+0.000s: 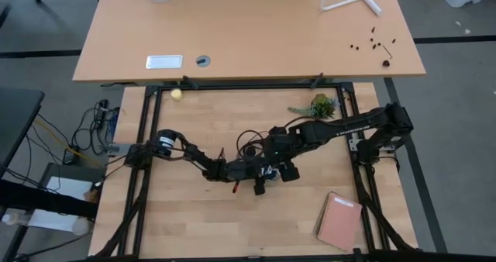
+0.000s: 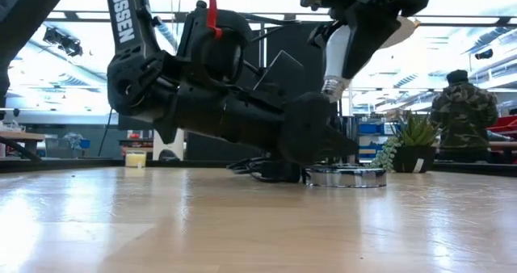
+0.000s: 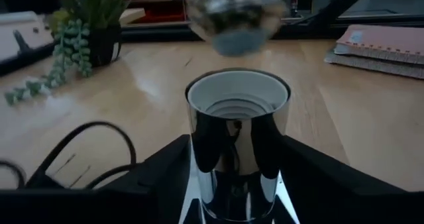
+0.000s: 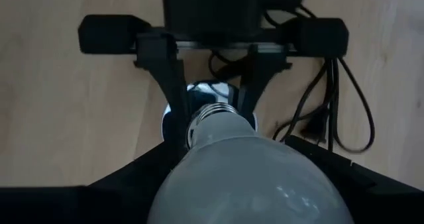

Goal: Screw lightbulb
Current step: Insert the white lightbulb into the metallic lamp

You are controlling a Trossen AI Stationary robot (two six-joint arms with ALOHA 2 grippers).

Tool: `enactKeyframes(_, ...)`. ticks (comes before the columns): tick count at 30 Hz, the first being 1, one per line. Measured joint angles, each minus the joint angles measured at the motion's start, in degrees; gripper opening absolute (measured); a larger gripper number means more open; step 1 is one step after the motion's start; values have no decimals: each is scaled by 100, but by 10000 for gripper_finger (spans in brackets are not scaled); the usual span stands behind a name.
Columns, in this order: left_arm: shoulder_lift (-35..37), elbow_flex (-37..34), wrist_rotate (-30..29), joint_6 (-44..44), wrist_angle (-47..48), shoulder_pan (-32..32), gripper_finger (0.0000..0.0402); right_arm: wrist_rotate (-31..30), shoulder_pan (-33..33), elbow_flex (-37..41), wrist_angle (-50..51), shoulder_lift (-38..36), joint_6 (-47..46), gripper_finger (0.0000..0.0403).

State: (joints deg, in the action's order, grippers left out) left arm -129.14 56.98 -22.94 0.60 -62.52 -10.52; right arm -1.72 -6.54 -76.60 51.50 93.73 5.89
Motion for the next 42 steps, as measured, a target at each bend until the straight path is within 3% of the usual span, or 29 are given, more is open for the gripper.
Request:
enactKeyframes(8,-13,10,14,-217,-202,46,181,103,58,-297,413,-8,-210,262)
enactKeyframes(22,-13,10,283,145,-199,72,180,391,65,-295,476,107,-576,263)
enactKeyframes(42,-9,8,378,265,-181,66,180,403,115,-1348,1609,1562,136,265)
